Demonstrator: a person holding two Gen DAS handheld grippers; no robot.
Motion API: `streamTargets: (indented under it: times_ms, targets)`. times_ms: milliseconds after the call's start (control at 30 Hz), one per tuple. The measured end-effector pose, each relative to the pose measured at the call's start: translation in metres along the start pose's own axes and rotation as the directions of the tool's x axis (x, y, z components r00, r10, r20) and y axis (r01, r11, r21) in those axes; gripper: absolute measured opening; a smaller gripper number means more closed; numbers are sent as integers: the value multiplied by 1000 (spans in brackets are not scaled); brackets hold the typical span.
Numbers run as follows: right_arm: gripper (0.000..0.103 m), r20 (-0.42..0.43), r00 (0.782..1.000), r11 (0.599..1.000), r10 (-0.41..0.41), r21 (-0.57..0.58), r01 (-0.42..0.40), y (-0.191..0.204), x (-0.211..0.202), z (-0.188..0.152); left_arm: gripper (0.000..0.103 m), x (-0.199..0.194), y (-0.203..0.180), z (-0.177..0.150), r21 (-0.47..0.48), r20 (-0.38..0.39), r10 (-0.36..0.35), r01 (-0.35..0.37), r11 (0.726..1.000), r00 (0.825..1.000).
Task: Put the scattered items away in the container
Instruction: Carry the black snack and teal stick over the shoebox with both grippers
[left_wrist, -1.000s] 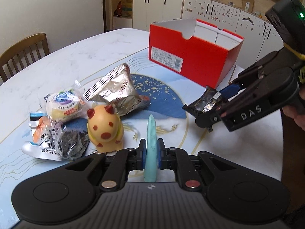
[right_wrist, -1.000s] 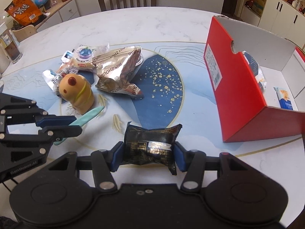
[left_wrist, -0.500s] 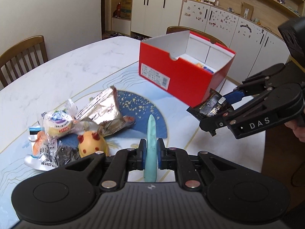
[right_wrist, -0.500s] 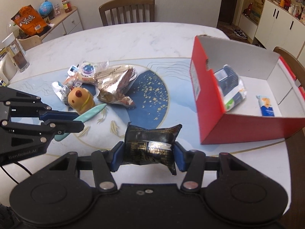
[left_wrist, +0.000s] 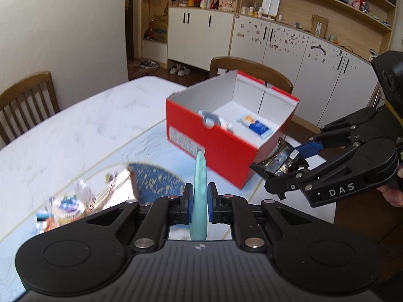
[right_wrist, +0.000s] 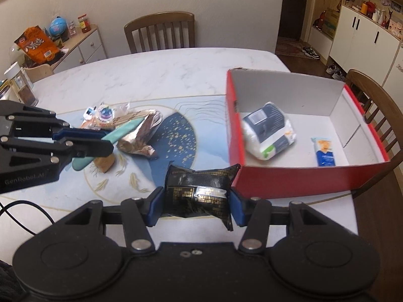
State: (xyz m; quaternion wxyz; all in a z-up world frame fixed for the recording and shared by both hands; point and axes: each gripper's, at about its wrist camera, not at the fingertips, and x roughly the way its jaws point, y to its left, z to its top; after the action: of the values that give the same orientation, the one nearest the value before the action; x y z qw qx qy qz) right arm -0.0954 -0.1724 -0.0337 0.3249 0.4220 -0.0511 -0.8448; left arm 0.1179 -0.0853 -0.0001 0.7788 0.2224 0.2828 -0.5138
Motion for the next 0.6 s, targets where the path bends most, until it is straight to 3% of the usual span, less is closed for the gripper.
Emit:
streamTargets:
  times_ms: [600]
  targets:
    - [52,33,999,1000,-25,-7,26,-78,-10,28,10,39,-47,62,80,41,-30,27,996,999]
